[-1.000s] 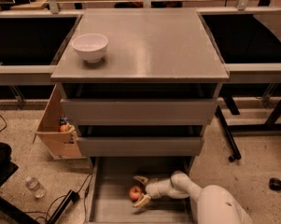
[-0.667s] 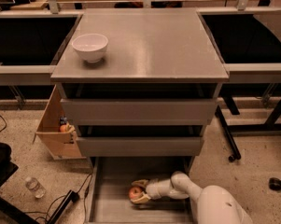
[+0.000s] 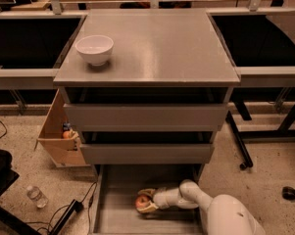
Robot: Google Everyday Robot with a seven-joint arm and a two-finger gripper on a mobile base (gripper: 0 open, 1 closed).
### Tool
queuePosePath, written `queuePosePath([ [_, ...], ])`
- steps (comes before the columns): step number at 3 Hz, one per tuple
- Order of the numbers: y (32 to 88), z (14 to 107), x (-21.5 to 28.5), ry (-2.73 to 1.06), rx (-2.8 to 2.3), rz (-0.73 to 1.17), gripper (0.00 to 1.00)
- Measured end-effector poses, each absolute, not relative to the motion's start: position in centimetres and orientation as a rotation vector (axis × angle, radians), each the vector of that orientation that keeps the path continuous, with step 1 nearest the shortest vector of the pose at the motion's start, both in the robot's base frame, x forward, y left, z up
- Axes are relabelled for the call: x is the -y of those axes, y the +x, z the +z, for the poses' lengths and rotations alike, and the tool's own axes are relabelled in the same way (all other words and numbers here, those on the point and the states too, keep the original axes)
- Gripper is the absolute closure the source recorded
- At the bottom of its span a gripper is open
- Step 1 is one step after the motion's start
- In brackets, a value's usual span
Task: Pick apple from bottom drawer and place on counter
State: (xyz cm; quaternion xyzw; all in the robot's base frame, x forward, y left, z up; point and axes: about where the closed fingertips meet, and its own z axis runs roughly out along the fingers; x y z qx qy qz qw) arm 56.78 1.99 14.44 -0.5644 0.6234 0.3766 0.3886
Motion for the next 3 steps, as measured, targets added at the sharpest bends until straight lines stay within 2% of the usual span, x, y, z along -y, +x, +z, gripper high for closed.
queuePosePath([
  [1,56.7,14.5,-2.1,-1.435,-1.583,0.960,1.00],
  [3,55.6,16.5,-2.2,-1.430,-1.576,0.965,1.00],
])
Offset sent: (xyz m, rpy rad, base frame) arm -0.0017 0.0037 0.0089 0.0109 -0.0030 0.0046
